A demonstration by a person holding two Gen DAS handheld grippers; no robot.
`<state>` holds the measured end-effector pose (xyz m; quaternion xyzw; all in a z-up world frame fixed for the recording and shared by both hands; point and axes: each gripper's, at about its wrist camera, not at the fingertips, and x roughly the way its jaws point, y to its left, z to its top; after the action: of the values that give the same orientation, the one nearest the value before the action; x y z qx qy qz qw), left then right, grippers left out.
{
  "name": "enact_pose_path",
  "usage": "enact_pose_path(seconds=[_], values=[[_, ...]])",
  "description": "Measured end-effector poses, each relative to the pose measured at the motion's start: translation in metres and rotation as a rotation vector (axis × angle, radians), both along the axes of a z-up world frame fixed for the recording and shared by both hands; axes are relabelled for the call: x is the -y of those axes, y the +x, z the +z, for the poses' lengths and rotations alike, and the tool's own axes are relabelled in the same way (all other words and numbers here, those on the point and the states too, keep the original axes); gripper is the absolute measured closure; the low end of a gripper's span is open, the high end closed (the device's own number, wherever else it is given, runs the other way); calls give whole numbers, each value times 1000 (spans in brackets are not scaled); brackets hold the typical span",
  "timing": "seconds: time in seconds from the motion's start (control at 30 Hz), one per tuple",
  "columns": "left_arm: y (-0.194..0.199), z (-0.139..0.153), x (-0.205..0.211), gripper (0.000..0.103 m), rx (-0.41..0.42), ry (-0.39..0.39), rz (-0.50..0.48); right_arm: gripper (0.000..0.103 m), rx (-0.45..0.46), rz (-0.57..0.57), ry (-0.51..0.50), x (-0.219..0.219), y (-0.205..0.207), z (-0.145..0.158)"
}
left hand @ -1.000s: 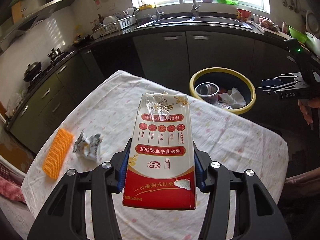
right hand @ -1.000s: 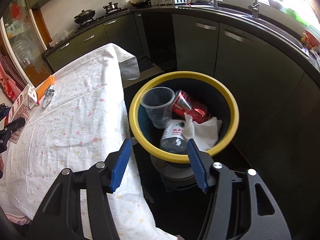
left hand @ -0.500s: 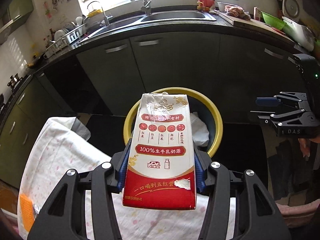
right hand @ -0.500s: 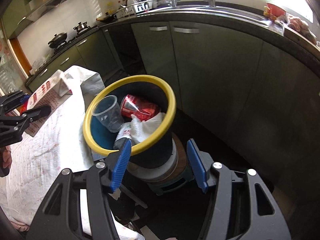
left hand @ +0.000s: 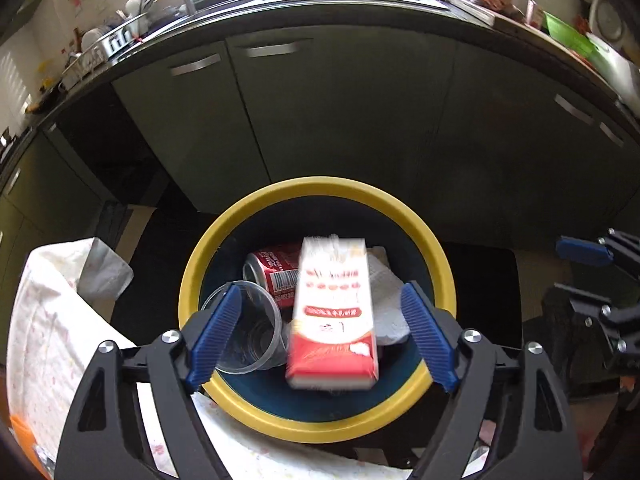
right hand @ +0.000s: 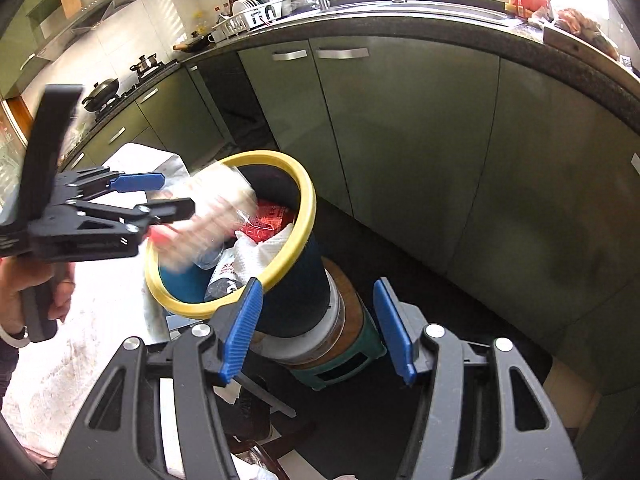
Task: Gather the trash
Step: 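Carry the milk carton over the yellow bin and open the left gripper, then move the right gripper to the silver snack wrapper and grasp it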
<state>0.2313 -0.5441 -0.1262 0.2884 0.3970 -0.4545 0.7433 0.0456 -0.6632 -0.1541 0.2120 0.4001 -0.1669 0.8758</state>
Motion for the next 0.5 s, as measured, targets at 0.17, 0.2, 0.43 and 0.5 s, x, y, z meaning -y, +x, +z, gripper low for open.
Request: enact_pose_path(seconds=[0.17,0.2,0.43,0.5], values=[[-11,31,-47,20,9,-127,19,48,4,29,-7,-10,6,4],[-13,39,-63,19,20,-153,24,48,4,36,-8,-12,8,5],[-22,83,-193,11,83,-300,154,48,-9,140,-13,-47,39,10],[-21,85,-234,11,93,-317,221,48,-15,192,-12,-64,54,12]])
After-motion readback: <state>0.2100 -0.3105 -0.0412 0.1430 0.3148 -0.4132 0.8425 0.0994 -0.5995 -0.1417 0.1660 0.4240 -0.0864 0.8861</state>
